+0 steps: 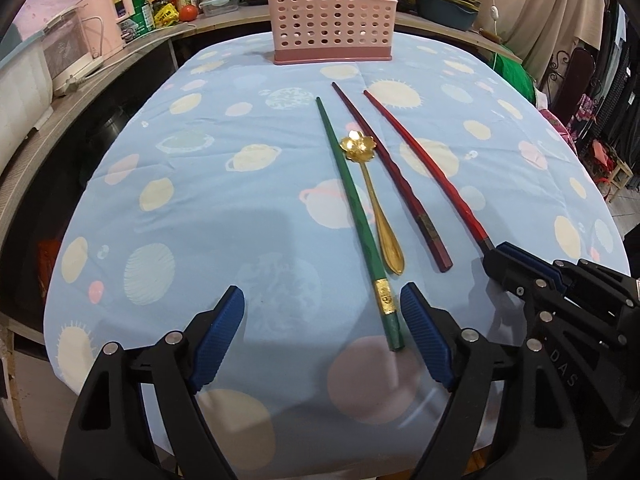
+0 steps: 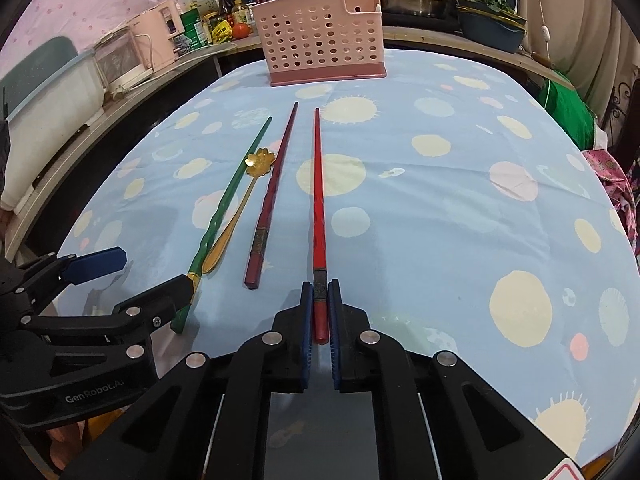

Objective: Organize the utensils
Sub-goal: 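Grasp a red chopstick with the right tool while the left tool grasps a green chopstick, then lift both held chopsticks and carry them over the pink basket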

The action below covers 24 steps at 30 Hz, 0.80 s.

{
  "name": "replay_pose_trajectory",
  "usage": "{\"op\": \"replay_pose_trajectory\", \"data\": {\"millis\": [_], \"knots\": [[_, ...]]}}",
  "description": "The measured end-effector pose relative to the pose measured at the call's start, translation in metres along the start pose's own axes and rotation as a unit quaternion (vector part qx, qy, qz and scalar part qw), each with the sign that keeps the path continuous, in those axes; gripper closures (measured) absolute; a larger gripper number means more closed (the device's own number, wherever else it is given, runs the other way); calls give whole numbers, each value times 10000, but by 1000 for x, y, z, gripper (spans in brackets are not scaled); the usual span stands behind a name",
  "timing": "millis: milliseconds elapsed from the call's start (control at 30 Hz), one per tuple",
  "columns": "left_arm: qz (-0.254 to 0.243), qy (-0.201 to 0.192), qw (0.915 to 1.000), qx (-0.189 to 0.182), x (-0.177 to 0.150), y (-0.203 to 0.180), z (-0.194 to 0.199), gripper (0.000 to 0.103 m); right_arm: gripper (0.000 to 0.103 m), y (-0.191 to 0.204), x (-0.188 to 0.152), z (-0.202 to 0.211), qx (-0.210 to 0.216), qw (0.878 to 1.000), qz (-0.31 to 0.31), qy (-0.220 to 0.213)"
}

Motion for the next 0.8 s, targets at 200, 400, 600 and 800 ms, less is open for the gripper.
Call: {"op": "replay_pose_trajectory", "data": {"millis": [200,400,600,800], "knots": [[2,71,10000,-30,-4,-3,-6,38,96,0,-1,0,5,10000,-11,-7],[-71,47,9999,-77,-4,-5,-3,54,96,0,-1,0,7,10000,-12,-8],[-77,56,9999,-119,-4,-6,-1,69,96,0,-1,0,1,10000,-11,-12],[-38,82,9998,-188,-4,-4,0,91,96,-1,-1,0,6,10000,-17,-10]]}}
Point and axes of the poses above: each gripper's, at about its wrist camera, not at the fingertips, and z roughly against the way its jaws point, y to its left, x to its top, the point moved 7 cm from there along -z, roughly the way its jaws point, and after that the axes turned 2 degrees about z, right-handed, at the moved point
